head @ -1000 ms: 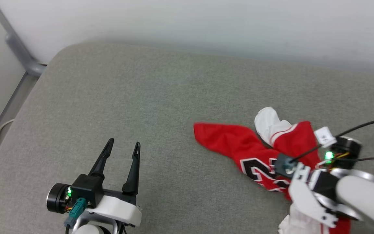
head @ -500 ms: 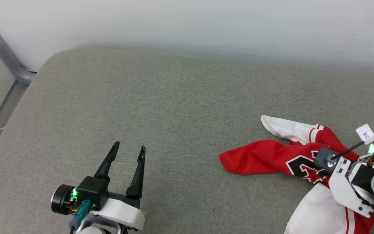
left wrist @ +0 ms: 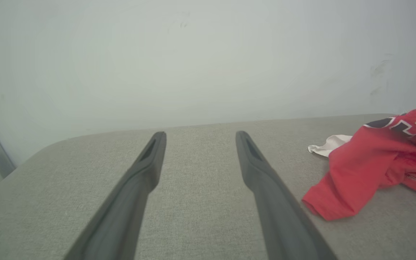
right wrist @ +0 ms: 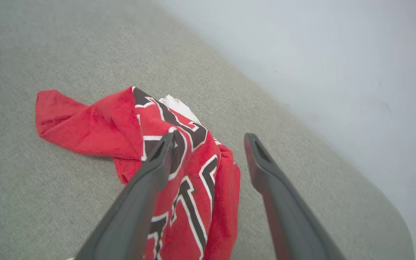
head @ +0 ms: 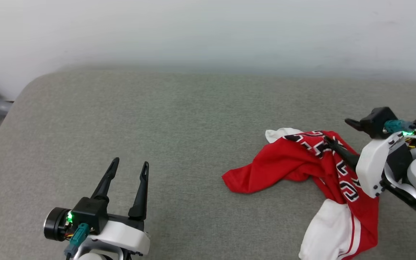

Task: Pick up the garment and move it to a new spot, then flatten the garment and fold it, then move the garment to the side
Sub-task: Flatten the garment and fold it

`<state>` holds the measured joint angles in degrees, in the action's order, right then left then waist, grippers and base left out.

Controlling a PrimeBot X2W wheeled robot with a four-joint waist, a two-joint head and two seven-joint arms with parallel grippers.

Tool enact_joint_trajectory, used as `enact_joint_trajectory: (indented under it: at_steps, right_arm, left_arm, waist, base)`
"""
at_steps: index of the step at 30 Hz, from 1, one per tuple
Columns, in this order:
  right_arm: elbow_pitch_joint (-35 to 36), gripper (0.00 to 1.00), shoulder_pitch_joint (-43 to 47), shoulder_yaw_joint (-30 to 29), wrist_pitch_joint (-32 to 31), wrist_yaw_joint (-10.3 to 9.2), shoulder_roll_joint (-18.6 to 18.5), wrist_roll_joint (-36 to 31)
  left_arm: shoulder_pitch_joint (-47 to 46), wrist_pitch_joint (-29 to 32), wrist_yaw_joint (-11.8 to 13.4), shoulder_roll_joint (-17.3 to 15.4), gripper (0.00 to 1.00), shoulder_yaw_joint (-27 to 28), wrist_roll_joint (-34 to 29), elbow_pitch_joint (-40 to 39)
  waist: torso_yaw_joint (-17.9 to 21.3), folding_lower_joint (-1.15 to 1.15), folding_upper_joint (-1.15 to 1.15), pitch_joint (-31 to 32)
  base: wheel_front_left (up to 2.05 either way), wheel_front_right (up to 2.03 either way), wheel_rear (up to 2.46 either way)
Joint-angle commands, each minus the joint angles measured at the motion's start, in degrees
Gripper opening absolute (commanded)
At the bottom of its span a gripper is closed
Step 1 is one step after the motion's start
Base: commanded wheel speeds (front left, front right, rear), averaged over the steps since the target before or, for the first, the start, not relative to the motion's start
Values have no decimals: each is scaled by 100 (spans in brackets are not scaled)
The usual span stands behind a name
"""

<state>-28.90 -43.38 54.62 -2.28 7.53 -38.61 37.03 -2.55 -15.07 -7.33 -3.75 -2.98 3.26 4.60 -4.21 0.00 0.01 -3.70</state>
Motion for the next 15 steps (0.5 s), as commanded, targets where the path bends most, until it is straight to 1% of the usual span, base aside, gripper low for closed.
enact_joint_trajectory:
  at_steps: [1, 5, 8, 12, 15]
  right_arm:
    - [114, 100, 137, -258, 122, -9, 92, 49]
    - [386, 100, 442, -952, 428, -8, 240, -41]
    - [477, 100, 785, -1740, 749, -9, 433, -218]
    - [597, 100, 1521, -2920, 1156, -7, 975, -649]
    - [829, 100, 2098, -3757, 1277, -7, 1469, -1052]
  left_arm:
    - [-3, -15, -9, -36, 100, 54, 5, -28]
    - [-60, -15, -11, -48, 100, 90, 19, -89]
    - [-114, -15, -10, -43, 100, 106, 52, -153]
    - [-138, -15, -11, -10, 100, 164, 167, -302]
    - [-140, -15, -13, 2, 100, 133, 203, -368]
  waist:
    - [141, 0, -1, 68]
    - [292, 0, -1, 84]
    - [365, 0, -1, 77]
    - [470, 0, -1, 41]
    - [559, 0, -1, -12]
  base:
    - [0, 0, 0]
    - [0, 0, 0]
    - [0, 0, 0]
    - [0, 0, 0]
    - [0, 0, 0]
